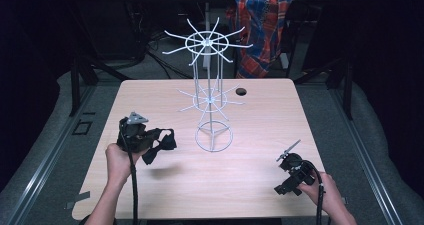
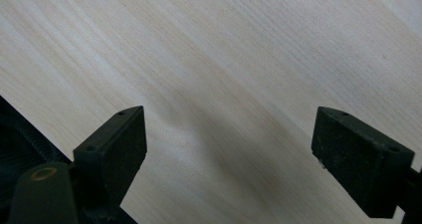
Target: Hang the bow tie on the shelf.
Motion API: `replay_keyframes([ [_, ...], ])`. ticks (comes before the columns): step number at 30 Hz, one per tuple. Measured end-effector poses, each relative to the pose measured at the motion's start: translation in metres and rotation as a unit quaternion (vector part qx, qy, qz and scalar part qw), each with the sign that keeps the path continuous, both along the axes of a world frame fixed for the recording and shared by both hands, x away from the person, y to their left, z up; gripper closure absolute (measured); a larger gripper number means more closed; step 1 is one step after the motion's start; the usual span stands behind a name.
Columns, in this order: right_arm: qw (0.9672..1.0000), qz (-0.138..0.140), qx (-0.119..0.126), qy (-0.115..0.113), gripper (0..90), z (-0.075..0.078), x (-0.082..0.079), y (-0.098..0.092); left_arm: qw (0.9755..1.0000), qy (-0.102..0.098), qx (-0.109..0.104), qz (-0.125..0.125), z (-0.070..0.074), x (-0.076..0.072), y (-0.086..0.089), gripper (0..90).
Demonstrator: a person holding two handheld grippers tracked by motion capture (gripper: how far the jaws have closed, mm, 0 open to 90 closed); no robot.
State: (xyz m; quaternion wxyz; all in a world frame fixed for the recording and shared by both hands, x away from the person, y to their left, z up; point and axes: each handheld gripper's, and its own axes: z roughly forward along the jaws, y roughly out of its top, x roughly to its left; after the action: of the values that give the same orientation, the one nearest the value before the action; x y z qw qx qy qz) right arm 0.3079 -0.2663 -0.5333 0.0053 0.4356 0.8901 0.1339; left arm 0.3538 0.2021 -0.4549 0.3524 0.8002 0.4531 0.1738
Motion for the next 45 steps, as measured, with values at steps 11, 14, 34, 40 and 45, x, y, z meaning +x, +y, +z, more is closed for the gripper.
replay_keyframes([
  [11,0.9991,0.026,-0.026,0.019,14.0,0.005,0.004,-0.002,0.9997,-0.02,-0.013,-0.01,0.014,0.001,-0.002,81.3],
  [14,1.0,0.0,-0.001,-0.001,14.0,0.0,0.0,0.0,0.9996,-0.022,-0.011,-0.014,0.017,0.001,-0.004,81.3],
  [34,0.9992,0.025,-0.029,0.011,14.0,0.005,0.003,-0.001,0.9984,-0.049,-0.015,-0.024,0.035,-0.005,-0.013,81.3],
  [40,0.9992,0.025,-0.029,0.012,14.0,0.005,0.003,-0.001,0.9981,-0.054,-0.017,-0.026,0.039,-0.003,-0.015,81.3],
  [45,0.9991,0.028,-0.029,0.014,14.0,0.006,0.003,-0.002,0.9977,-0.059,-0.02,-0.026,0.044,-0.004,-0.015,81.3],
])
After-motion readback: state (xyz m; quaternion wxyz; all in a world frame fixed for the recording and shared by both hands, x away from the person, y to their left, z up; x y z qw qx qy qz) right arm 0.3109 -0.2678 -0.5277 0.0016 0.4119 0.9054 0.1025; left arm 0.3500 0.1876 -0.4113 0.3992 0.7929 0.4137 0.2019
